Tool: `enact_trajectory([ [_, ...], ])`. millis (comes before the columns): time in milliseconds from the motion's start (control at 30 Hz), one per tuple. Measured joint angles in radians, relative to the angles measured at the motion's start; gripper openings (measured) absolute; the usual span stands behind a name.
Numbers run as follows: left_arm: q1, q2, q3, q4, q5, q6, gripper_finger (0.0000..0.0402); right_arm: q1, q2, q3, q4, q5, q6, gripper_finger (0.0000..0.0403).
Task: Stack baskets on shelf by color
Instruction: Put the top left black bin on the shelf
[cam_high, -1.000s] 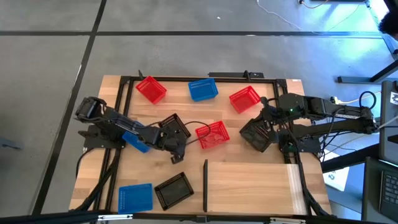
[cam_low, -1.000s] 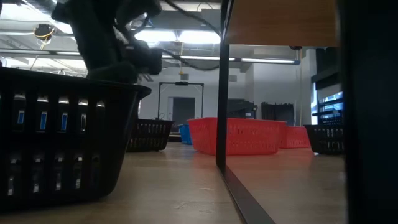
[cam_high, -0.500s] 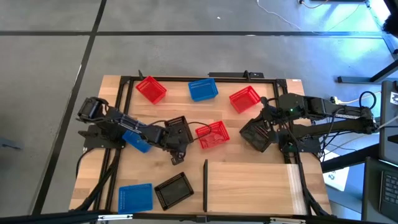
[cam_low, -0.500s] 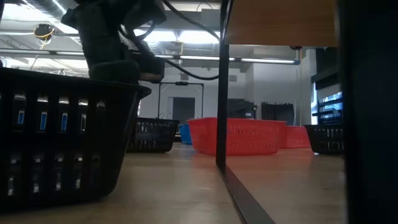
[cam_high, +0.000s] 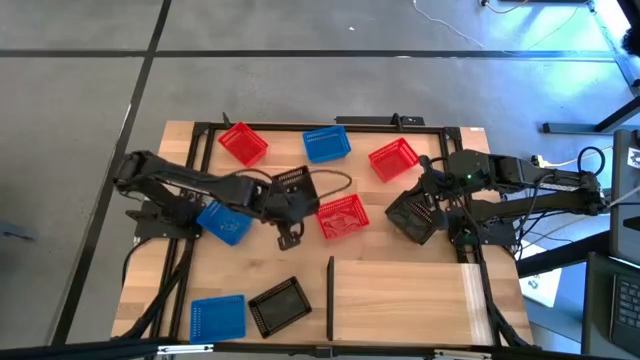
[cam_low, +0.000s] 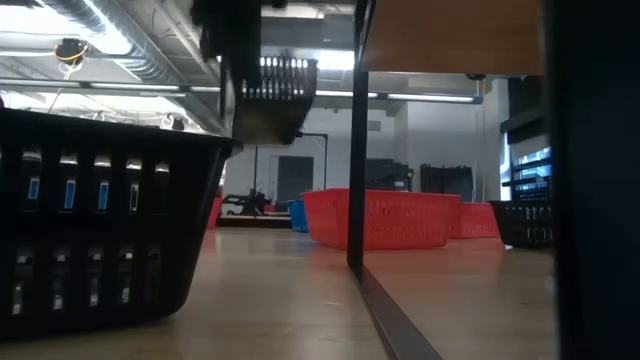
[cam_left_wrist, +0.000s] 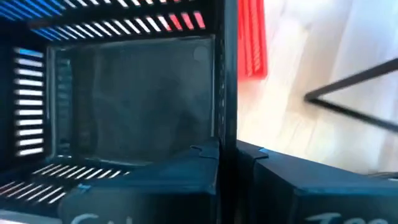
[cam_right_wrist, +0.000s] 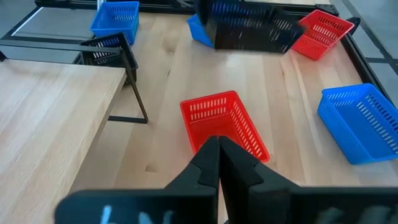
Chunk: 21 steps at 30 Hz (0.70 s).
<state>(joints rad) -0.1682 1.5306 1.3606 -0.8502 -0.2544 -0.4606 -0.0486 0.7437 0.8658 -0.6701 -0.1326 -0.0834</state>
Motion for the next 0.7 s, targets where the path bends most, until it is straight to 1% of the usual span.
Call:
enact_trajectory([
  [67,0.0,0.001,0.077,-0.034,-0.014,0.003,0.0,0.0,0.0,0.0,0.0,0.0,0.0,0.0006],
  [167,-0.015,0.002,0.181,-0.022,-0.019,0.068,0.0,0.0,0.0,0.0,0.0,0.0,0.001,0.0006],
  [233,-0.03,0.001,0.234,-0.018,-0.026,0.102,0.0,0.0,0.0,0.0,0.0,0.0,0.001,0.0006],
  [333,-0.055,0.002,0.29,-0.02,-0.04,0.106,0.0,0.0,0.0,0.0,0.0,0.0,0.002,0.0006],
  [433,-0.085,0.002,0.316,0.013,-0.04,0.114,0.0,0.0,0.0,0.0,0.0,0.0,0.011,0.0006],
  [567,-0.133,0.018,0.318,0.163,0.015,0.135,0.0,0.0,0.0,0.0,0.0,0.0,0.058,0.0006],
  [700,-0.193,0.043,0.318,0.245,0.05,0.136,0.0,0.0,0.0,0.0,0.001,0.0,0.079,0.0006],
])
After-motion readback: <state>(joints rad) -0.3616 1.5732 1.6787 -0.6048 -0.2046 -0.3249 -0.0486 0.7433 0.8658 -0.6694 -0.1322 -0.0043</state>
